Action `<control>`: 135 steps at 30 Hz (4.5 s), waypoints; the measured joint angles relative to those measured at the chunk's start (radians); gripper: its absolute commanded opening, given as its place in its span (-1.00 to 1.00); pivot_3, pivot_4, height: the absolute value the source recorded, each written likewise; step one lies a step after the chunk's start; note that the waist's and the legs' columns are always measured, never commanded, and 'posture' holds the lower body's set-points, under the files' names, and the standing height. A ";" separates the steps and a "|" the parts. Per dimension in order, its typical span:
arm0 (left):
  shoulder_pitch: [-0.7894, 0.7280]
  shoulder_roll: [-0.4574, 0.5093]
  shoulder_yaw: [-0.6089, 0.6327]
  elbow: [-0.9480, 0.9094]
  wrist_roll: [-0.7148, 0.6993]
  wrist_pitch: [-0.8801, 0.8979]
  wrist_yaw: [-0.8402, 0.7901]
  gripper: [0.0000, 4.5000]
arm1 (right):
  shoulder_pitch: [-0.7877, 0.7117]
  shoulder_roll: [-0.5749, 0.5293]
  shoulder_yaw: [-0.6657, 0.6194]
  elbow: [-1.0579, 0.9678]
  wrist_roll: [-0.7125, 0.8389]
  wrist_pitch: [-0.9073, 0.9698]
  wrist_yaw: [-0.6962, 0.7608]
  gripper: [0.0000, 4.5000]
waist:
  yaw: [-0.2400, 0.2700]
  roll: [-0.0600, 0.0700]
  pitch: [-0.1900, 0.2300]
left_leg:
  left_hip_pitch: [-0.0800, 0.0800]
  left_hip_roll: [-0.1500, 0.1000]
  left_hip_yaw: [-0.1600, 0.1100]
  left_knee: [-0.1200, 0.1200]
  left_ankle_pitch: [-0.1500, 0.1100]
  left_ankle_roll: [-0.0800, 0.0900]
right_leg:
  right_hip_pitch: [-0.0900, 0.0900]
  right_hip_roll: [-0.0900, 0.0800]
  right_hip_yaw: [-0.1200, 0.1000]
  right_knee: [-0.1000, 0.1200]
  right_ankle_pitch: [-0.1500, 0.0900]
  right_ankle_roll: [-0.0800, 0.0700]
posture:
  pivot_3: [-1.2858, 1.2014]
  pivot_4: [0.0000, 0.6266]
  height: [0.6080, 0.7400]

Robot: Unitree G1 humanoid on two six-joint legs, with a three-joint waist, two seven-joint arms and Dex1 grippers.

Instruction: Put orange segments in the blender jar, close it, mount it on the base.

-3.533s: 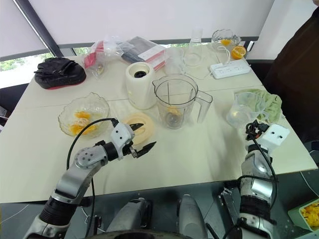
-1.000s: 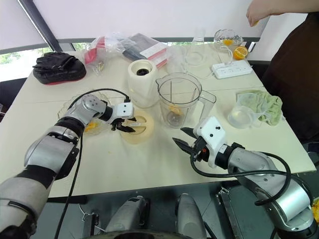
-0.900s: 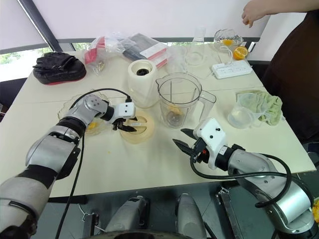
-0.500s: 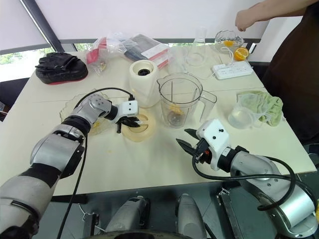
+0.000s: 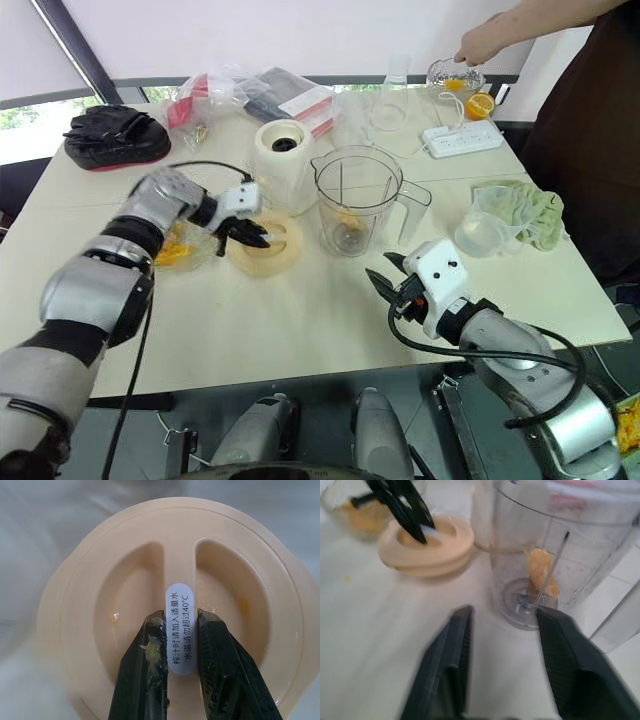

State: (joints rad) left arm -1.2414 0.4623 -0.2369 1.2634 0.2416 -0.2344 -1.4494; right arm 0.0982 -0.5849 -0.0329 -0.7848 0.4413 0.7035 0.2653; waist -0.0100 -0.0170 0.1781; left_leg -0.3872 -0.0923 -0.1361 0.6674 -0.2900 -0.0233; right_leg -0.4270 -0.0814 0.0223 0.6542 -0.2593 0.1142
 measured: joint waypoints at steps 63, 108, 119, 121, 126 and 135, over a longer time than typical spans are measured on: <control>-0.498 -0.187 0.014 0.085 -0.022 0.019 -0.075 -0.89 | -0.381 0.490 0.046 0.590 -0.439 -0.403 -0.296 0.03 | -0.037 0.001 0.000 | -0.003 -0.001 0.002 -0.001 0.004 -0.007 | -0.010 0.001 0.003 0.010 0.000 0.000 | 0.03 -0.52 1.00; -0.442 -0.170 0.016 0.091 0.057 0.045 -0.114 -0.89 | -0.328 0.564 0.048 0.541 -0.438 -0.392 -0.268 -0.33 | -0.037 0.001 -0.001 | -0.004 -0.001 0.003 0.000 0.004 -0.007 | -0.012 0.001 0.005 0.013 0.000 0.000 | 0.03 -0.52 1.00; -0.410 -0.190 0.013 0.037 0.063 0.023 -0.156 -0.89 | -0.255 0.545 0.034 0.437 -0.366 -0.302 -0.170 -0.33 | -0.050 0.003 -0.003 | -0.003 0.000 0.003 0.000 0.004 -0.007 | -0.012 0.002 0.005 0.013 0.000 0.000 | 0.03 -0.52 1.00; -0.414 -0.190 0.014 0.054 0.064 0.009 -0.157 -0.89 | -0.255 0.545 0.034 0.436 -0.358 -0.294 -0.164 -0.33 | -0.056 0.003 -0.003 | -0.003 0.000 0.003 -0.001 0.004 -0.007 | -0.012 0.002 0.005 0.013 0.000 0.000 | 0.03 -0.52 1.00; -0.414 -0.190 0.014 0.060 0.062 0.000 -0.161 -0.89 | -0.256 0.545 0.034 0.434 -0.355 -0.285 -0.160 -0.33 | -0.058 0.003 -0.004 | -0.003 0.000 0.003 -0.001 0.004 -0.007 | -0.012 0.001 0.005 0.013 0.000 0.000 | 0.03 -0.52 1.00; -0.415 -0.191 -0.001 0.078 0.029 -0.022 -0.162 -0.89 | -0.259 0.554 0.034 0.435 -0.317 -0.277 -0.134 -0.33 | -0.058 0.003 -0.004 | -0.003 0.000 0.003 -0.001 0.004 -0.007 | -0.012 0.001 0.005 0.013 0.000 0.000 | 0.03 -0.52 1.00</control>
State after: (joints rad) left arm -1.6562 0.2712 -0.2379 1.3410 0.2703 -0.2565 -1.6110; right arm -0.1605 -0.0312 0.0006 -0.3499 0.1244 0.4263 0.1318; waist -0.0684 -0.0135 0.1744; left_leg -0.3903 -0.0924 -0.1331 0.6668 -0.2861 -0.0300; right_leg -0.4391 -0.0801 0.0273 0.6671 -0.2593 0.1140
